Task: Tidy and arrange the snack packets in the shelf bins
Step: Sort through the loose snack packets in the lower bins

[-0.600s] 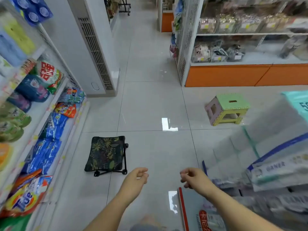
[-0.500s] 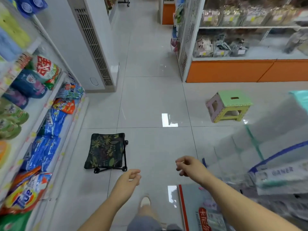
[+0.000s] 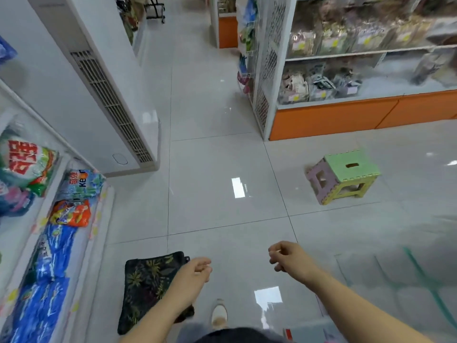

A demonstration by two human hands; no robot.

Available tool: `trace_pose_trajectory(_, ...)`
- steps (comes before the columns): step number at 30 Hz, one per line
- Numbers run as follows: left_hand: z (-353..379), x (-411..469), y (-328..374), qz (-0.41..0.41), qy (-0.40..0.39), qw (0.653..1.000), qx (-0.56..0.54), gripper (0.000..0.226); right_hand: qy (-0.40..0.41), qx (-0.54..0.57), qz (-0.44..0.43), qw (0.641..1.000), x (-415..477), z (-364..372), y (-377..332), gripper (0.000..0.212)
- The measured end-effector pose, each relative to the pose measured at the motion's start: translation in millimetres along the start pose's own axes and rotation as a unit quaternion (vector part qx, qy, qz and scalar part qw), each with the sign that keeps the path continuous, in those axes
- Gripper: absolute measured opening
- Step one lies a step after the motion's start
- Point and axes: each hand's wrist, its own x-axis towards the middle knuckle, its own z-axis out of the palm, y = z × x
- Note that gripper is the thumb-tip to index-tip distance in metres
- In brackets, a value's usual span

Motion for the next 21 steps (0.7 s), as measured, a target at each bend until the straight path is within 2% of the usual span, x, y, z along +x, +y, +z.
trace_pose_trajectory(9, 0.9, 139.4, 163.5, 0.067, -0.077, 0.994, 0.034, 0.018, 0.073, 0.051, 0.109, 0.990, 70.4, -72.3, 4.4, 0.009)
trace_pose_trajectory(12, 11.1, 180.0, 206.8, 0.071, -0.095, 0.992, 0.050, 0.021, 0.084, 0.059, 0.121, 0.987, 105.3, -106.5, -5.5, 0.009)
trace_pose_trajectory(15, 16.2, 214.0, 243.4, 0.066, -0.103, 0.989, 0.077, 0.022, 0.094, 0.065, 0.117, 0.987, 142.2, -145.7, -34.4, 0.010)
trace_pose_trajectory(21, -1.1, 274.4, 282.2, 0.043, -0.088, 0.992, 0.084, 0.018, 0.119, 0.098, 0.049, 0.987, 227.2, -226.5, -121.6, 0.013)
